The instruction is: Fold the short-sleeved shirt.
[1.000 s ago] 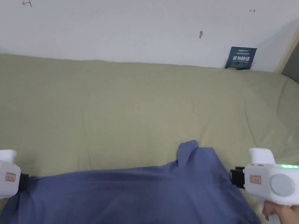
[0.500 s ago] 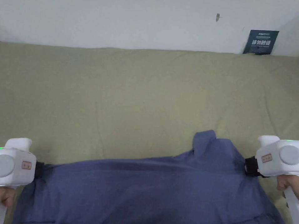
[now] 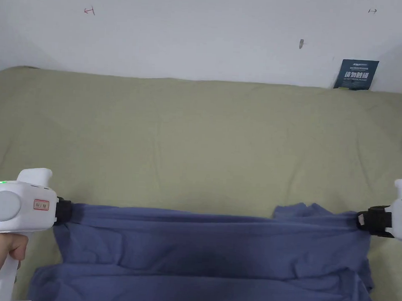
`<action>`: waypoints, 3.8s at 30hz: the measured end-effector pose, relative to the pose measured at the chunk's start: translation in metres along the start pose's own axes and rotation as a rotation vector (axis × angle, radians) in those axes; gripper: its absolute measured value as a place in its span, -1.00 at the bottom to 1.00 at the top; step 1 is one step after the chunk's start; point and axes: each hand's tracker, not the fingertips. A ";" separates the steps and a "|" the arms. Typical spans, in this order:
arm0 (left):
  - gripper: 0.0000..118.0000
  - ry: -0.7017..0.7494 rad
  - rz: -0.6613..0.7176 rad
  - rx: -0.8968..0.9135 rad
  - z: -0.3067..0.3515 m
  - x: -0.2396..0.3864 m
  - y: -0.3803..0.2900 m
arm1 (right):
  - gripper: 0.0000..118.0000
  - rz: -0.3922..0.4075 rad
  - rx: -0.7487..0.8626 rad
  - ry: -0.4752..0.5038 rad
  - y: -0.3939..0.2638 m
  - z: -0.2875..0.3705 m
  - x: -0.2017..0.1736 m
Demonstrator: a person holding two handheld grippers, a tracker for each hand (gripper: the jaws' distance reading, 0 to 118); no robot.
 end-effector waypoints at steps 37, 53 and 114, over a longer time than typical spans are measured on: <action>-1.00 0.022 -0.075 0.600 0.186 0.115 -0.152 | -0.94 0.146 0.572 -0.089 -0.149 0.146 -0.137; -1.00 -0.041 -0.017 0.531 0.204 0.085 -0.147 | -0.94 0.208 0.709 -0.086 -0.173 0.163 -0.185; -0.88 -0.279 0.060 -0.202 0.086 0.067 -0.068 | -0.94 0.112 0.487 0.032 -0.214 0.150 -0.168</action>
